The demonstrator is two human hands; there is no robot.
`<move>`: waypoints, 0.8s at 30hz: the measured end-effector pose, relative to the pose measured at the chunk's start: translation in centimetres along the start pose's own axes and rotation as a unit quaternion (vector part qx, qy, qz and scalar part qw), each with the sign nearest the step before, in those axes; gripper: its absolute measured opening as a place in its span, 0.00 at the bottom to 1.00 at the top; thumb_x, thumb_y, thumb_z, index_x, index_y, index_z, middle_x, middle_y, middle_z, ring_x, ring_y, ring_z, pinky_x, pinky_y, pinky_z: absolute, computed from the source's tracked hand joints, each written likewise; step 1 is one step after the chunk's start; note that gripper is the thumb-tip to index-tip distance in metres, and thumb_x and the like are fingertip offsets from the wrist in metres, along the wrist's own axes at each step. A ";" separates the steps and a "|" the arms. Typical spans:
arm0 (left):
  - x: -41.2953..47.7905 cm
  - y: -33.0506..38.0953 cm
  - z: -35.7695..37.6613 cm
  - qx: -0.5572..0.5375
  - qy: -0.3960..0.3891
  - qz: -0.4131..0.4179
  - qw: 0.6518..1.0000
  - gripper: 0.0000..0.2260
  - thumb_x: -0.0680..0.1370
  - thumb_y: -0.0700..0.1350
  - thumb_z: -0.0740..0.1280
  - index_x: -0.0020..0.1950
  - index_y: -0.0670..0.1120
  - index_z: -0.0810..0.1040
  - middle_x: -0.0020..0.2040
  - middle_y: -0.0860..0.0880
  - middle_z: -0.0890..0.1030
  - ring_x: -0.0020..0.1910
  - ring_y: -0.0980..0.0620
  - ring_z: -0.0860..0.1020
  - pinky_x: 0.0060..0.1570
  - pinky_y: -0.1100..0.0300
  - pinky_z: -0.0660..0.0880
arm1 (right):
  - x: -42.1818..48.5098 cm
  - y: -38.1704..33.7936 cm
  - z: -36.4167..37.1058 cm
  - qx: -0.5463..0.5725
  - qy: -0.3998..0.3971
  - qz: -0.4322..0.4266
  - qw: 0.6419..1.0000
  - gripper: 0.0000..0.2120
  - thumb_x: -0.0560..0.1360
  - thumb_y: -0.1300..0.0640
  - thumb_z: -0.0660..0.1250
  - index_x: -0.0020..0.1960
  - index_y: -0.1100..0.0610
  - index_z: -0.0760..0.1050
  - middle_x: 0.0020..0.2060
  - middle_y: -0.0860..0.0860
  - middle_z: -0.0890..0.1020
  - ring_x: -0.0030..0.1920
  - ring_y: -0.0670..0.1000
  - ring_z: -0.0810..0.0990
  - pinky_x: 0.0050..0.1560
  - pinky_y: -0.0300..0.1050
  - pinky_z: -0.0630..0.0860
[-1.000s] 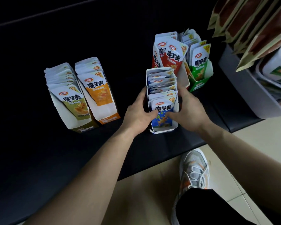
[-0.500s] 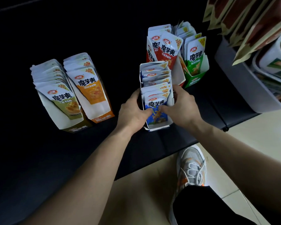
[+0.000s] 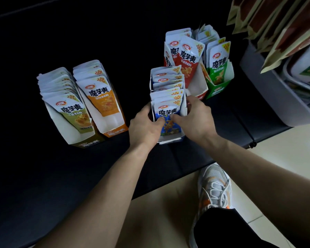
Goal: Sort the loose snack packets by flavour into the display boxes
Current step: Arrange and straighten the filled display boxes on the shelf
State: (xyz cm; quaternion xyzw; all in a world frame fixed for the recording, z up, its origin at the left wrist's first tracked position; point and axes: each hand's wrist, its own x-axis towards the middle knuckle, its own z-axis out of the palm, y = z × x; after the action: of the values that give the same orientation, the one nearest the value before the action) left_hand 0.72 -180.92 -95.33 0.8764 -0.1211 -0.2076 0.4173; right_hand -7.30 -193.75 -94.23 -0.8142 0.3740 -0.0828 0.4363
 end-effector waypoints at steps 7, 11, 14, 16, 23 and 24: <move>-0.4 -0.6 -4.9 -0.013 -0.065 -0.031 0.997 0.19 0.79 0.47 0.70 0.70 0.53 0.74 0.61 0.52 0.81 0.56 0.51 0.81 0.54 0.51 0.81 | 0.4 -2.2 1.3 -0.044 -0.075 -0.044 0.995 0.22 0.72 0.53 0.76 0.63 0.52 0.73 0.50 0.47 0.82 0.49 0.47 0.79 0.45 0.42 0.75; -1.7 -0.4 -7.8 -0.012 -0.095 -0.037 0.995 0.22 0.79 0.49 0.69 0.73 0.52 0.71 0.62 0.53 0.81 0.56 0.51 0.82 0.58 0.50 0.79 | -0.4 -2.6 0.3 -0.087 -0.104 -0.040 0.990 0.31 0.71 0.50 0.76 0.70 0.51 0.67 0.58 0.51 0.81 0.57 0.54 0.80 0.49 0.45 0.73; -2.5 -1.1 -9.7 -0.003 -0.095 -0.040 0.995 0.19 0.79 0.48 0.69 0.70 0.52 0.74 0.60 0.52 0.82 0.53 0.51 0.82 0.55 0.54 0.79 | -1.2 -2.9 -0.1 -0.085 -0.123 -0.024 0.988 0.36 0.71 0.48 0.77 0.73 0.54 0.63 0.61 0.53 0.80 0.61 0.56 0.78 0.49 0.44 0.70; -3.2 -1.6 -10.8 -0.008 -0.086 -0.047 0.995 0.16 0.78 0.47 0.70 0.66 0.51 0.76 0.57 0.53 0.83 0.52 0.52 0.82 0.53 0.58 0.78 | -1.6 -3.1 -0.2 -0.077 -0.136 -0.002 0.988 0.38 0.71 0.46 0.77 0.73 0.55 0.63 0.60 0.52 0.79 0.60 0.56 0.78 0.50 0.45 0.71; -4.8 -3.5 -13.1 0.007 -0.055 -0.068 0.996 0.15 0.79 0.48 0.69 0.65 0.53 0.76 0.54 0.59 0.83 0.53 0.54 0.82 0.58 0.51 0.79 | -2.6 -3.1 0.7 -0.034 -0.121 -0.002 0.992 0.28 0.72 0.43 0.75 0.66 0.50 0.69 0.52 0.44 0.79 0.55 0.50 0.80 0.52 0.46 0.76; -4.9 -3.6 -13.4 0.008 -0.048 -0.067 0.997 0.15 0.79 0.48 0.69 0.65 0.54 0.76 0.53 0.60 0.82 0.53 0.55 0.81 0.58 0.52 0.79 | -2.3 -3.2 0.9 -0.033 -0.116 0.002 0.993 0.26 0.72 0.43 0.75 0.66 0.49 0.70 0.53 0.44 0.80 0.55 0.51 0.80 0.54 0.48 0.78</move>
State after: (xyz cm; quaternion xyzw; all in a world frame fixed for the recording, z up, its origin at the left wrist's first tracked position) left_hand 2.77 -167.71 -89.27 0.8748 -0.0831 -0.2758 0.3895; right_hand -6.78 -190.47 -91.88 -0.8315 0.3246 0.0256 0.4501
